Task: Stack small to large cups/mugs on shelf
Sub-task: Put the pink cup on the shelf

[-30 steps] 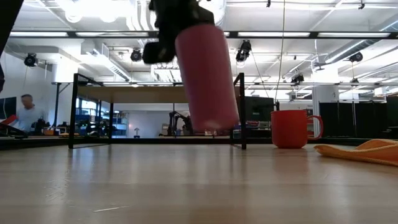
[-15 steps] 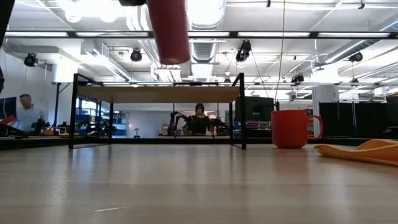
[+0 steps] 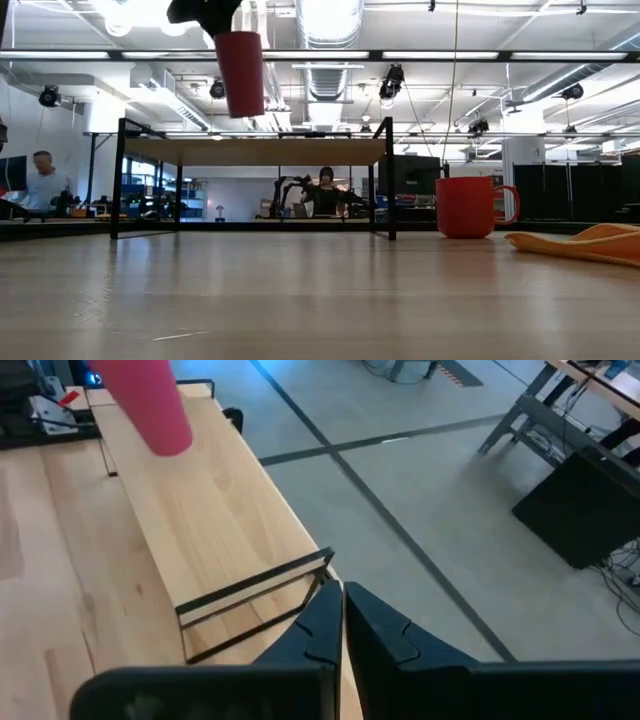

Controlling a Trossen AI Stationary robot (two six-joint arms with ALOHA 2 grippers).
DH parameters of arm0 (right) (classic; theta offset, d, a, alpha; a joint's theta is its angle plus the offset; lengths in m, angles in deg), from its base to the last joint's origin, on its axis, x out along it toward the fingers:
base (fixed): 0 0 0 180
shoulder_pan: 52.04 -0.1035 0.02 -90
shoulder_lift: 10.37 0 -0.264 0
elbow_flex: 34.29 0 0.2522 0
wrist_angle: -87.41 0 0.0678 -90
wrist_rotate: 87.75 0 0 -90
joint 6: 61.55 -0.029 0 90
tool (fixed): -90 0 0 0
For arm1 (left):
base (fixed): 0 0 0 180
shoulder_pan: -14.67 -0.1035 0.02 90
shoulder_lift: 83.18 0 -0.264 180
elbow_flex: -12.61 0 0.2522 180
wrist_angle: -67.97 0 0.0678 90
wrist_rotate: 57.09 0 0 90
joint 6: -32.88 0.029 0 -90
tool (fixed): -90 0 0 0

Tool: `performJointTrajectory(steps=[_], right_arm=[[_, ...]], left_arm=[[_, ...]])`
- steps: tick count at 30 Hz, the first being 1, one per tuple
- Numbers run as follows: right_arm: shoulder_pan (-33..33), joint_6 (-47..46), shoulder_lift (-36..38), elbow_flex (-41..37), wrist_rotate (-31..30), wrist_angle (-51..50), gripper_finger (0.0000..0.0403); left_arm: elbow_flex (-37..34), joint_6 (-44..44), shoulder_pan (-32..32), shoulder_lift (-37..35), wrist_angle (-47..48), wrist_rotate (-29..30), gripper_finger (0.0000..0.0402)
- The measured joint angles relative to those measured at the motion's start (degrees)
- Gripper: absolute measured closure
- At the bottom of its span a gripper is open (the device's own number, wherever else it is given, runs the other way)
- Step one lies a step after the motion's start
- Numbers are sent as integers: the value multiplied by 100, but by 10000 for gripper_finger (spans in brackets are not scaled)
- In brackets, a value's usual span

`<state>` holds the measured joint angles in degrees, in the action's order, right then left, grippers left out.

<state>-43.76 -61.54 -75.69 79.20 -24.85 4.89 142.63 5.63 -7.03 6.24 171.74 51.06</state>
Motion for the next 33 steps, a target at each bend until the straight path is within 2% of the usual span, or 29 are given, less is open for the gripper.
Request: performJointTrajectory(steps=[4, 8, 13, 18, 26, 33], right_arm=[[0, -2, 24, 0, 0, 3, 394], [0, -1, 52, 0, -2, 2, 394], [0, 4, 52, 0, -2, 3, 394], [0, 4, 52, 0, -4, 3, 394], [0, 21, 52, 0, -7, 10, 394], [0, 44, 52, 0, -7, 54, 394]], left_arm=[[-104, 272, -354, -114, 1, -24, 402], [-285, 238, -598, -284, 0, -410, 402], [-562, 214, -731, -593, -1, -462, 402], [-1070, 208, -838, -1008, -1, -778, 402], [-1917, 61, -836, -1588, 6, -674, 402], [-2047, 89, -898, -1572, 1, -202, 402]])
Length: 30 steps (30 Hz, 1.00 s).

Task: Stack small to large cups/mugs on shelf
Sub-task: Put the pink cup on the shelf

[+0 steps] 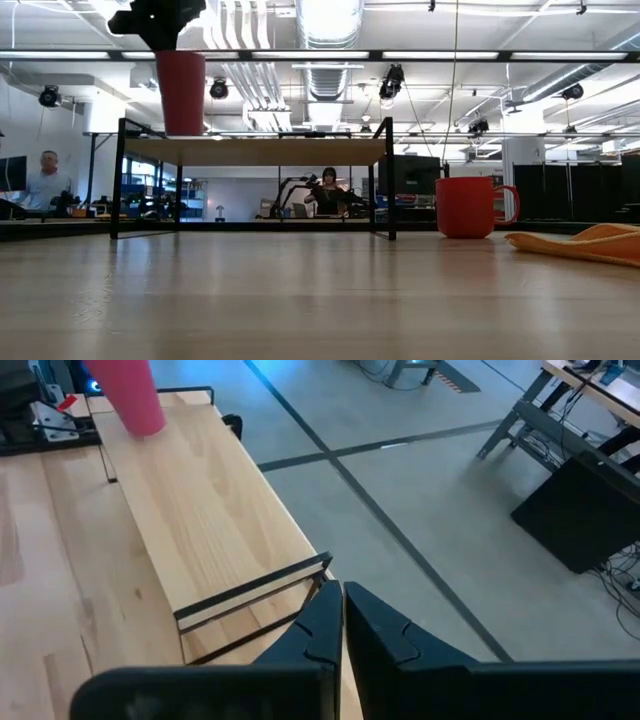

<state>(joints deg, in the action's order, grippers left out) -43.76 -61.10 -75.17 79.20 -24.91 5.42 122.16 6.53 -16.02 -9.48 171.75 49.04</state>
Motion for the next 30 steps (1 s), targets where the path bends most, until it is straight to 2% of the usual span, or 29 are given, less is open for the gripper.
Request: performJointTrajectory(steps=[13, 19, 25, 30], right_arm=[[0, -44, 0, 2, 0, 2, 394], [0, -44, 0, 2, 0, 9, 394], [0, -44, 0, 2, 0, 35, 394], [0, -42, 0, 2, 0, 127, 394]], left_arm=[[0, 332, -343, 338, -15, -78, 402], [7, 783, -349, 411, -15, -234, 400], [7, 916, -411, 425, 3, -188, 364], [7, 914, -421, 422, 3, 319, 331]])
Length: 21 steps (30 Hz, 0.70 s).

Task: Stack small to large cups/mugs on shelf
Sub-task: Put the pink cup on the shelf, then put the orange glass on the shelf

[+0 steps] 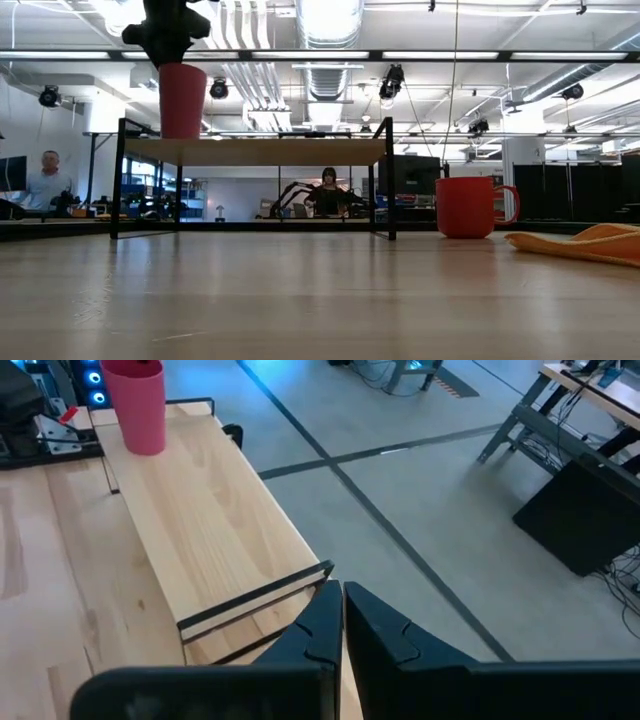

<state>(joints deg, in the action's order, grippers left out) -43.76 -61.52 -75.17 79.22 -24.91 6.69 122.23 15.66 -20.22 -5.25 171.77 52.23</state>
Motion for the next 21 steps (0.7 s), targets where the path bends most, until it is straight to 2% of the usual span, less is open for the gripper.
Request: performJointTrajectory(steps=[5, 10, 21], right_arm=[[0, -1, 0, 0, 0, 0, 394], [0, 0, 0, 0, 0, 0, 394], [2, -56, 0, 0, 2, 0, 394]], left_arm=[[0, -1, 0, 0, 0, 364, 322], [0, -2, 0, 2, -36, 375, 322], [-2, 140, 0, 2, -861, 522, 322]])
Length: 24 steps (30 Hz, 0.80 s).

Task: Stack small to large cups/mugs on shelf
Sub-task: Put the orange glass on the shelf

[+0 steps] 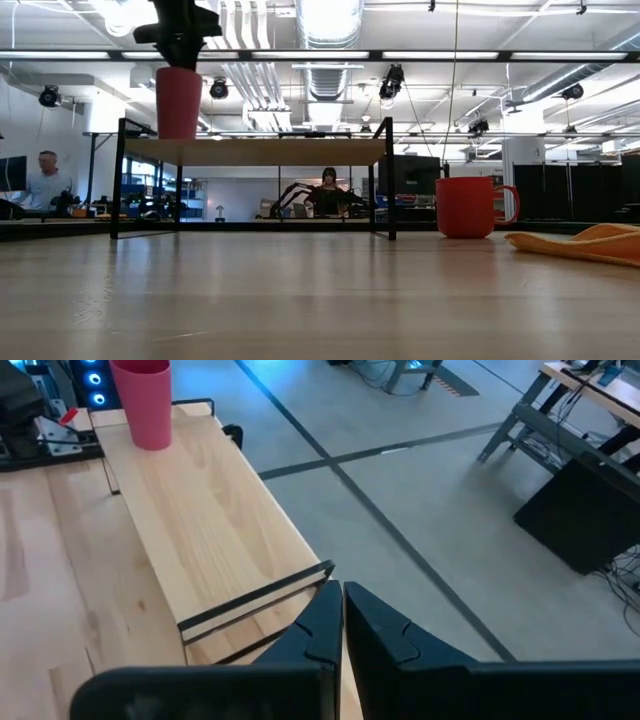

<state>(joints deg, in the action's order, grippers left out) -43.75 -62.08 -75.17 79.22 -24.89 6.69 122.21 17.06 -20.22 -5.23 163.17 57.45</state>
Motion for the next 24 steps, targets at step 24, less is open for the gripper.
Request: performJointTrajectory(steps=[24], right_arm=[[-1, -115, -257, -2, 0, -2, 394]], left_arm=[[1212, -910, 1272, -200, 850, -3089, 323]])
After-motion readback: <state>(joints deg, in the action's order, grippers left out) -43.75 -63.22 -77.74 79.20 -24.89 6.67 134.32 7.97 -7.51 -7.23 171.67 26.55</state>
